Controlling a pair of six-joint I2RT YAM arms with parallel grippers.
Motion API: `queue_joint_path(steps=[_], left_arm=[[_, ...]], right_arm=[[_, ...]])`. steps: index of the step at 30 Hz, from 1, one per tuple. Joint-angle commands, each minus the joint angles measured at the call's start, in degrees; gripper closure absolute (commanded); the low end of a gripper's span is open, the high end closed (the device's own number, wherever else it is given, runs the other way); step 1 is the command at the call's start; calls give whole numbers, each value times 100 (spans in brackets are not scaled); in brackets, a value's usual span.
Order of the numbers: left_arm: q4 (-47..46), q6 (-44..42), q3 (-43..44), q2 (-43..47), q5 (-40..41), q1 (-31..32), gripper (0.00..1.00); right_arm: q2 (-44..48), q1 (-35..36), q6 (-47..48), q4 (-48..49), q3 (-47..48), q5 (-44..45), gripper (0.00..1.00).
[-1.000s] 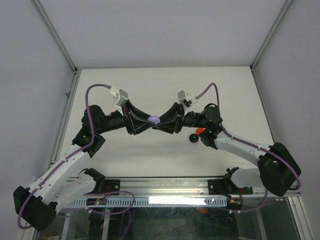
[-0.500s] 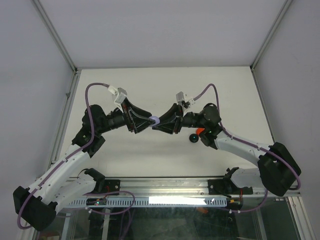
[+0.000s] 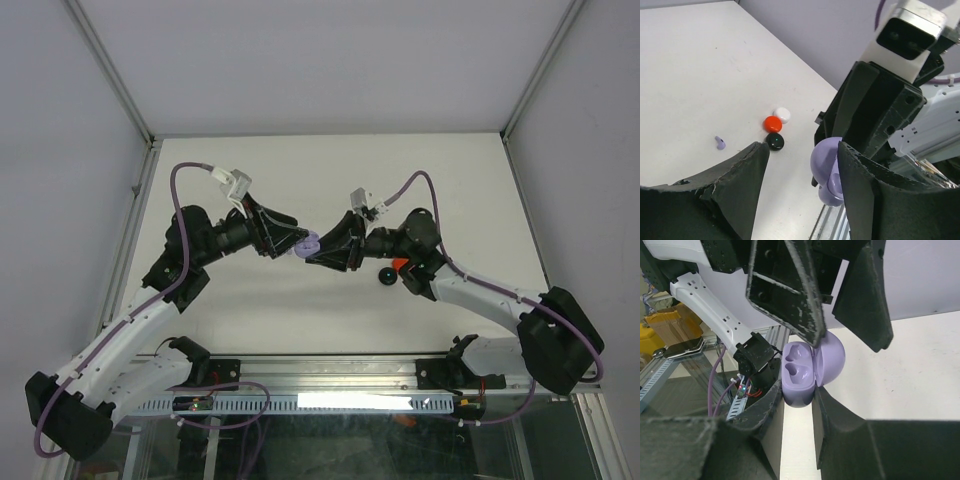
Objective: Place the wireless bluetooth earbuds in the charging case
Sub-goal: Open the charging case, then pick up the earbud from the center of the board.
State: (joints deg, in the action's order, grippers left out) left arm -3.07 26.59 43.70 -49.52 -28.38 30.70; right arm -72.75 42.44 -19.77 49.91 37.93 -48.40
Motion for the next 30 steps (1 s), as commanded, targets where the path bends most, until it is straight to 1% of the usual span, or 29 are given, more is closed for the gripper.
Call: queue_joint_path(steps=[1, 4, 7, 9, 12, 14, 17, 20, 26, 30], left_arm=[[107, 69, 280, -40, 320, -20, 40], [172, 74, 309, -87, 409, -20, 38], [188, 91, 318, -120, 451, -17, 33], [211, 88, 339, -86, 511, -20, 32], [390, 17, 351, -32, 812, -15, 31], [615, -108, 360, -40, 1078, -21, 31], [1000, -294, 368, -170, 1423, -22, 31], [1458, -522, 476, -517, 1790, -14, 31], [2180, -868, 850, -1492, 2128, -15, 31], [2475, -1045, 1206, -2335, 2138, -18, 30]], right_arm=[[306, 37, 249, 141, -8, -41, 100], [376, 37, 384, -3, -37, -6, 100], [456, 29, 430, -446, -49, 23, 100], [532, 28, 971, -870, -73, 443, 100], [702, 28, 1451, -1493, -181, 1057, 100], [835, 28, 1672, -1716, -330, 1524, 100], [1012, 24, 1895, -1745, -638, 2080, 100], [1086, 28, 2052, -1670, -893, 2461, 100], [1120, 28, 2271, -1335, -1309, 2924, 100], [1265, 28, 2422, -1158, -1568, 3228, 100]])
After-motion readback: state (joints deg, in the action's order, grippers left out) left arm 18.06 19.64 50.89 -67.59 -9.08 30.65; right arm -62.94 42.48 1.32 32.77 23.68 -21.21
